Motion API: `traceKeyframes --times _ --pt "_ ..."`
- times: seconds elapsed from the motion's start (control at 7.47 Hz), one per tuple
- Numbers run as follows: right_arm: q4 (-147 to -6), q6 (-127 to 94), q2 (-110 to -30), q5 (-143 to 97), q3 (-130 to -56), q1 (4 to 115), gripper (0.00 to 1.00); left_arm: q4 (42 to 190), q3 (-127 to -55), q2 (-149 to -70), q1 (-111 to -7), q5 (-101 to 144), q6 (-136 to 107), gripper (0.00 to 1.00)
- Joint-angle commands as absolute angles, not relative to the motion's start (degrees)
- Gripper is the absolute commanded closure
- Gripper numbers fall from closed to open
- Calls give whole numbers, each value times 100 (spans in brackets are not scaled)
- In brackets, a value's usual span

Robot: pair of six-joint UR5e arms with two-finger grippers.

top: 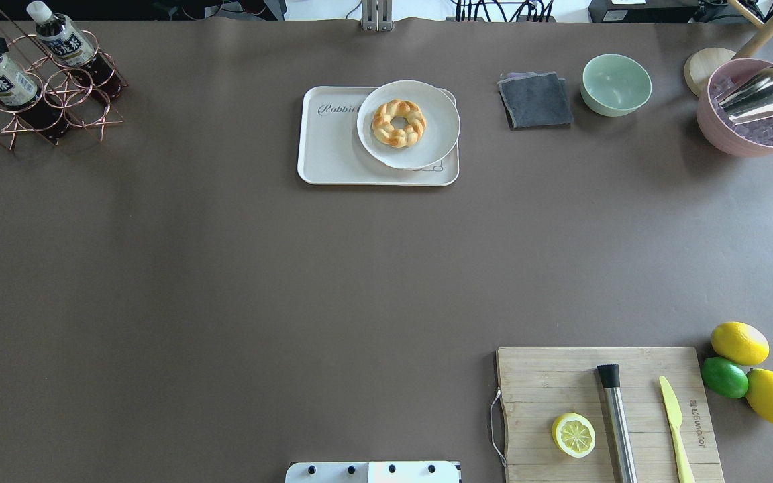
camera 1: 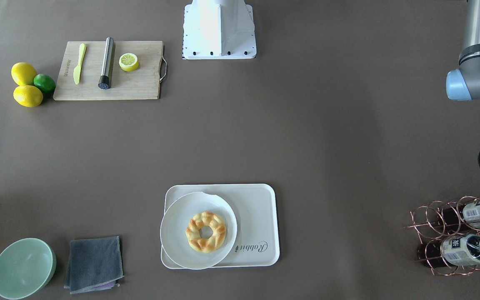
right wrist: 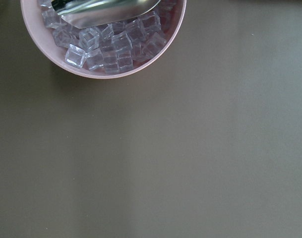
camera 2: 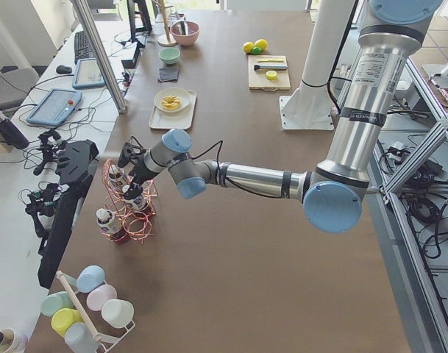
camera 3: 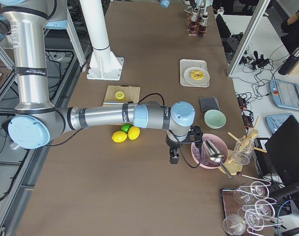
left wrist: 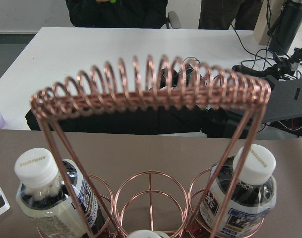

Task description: Place tea on tray

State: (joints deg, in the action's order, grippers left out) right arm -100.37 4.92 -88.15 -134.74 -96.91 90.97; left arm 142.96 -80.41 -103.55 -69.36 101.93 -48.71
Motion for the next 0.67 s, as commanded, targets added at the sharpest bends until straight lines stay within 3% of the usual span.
traceKeyframes --times 0.0,0.4,0.54 --pt "-10037 492 -8815 -13474 -9686 9097 0 14414 -8016 -10301 -6934 10213 -4772 7" --pt "-10037 492 -8815 -13474 -9703 9097 0 14397 -8016 -10283 -6970 10300 -4764 27" --pt "-10037 492 -8815 -13474 -9703 9097 0 14405 -8007 -10283 -7005 10396 -4755 28"
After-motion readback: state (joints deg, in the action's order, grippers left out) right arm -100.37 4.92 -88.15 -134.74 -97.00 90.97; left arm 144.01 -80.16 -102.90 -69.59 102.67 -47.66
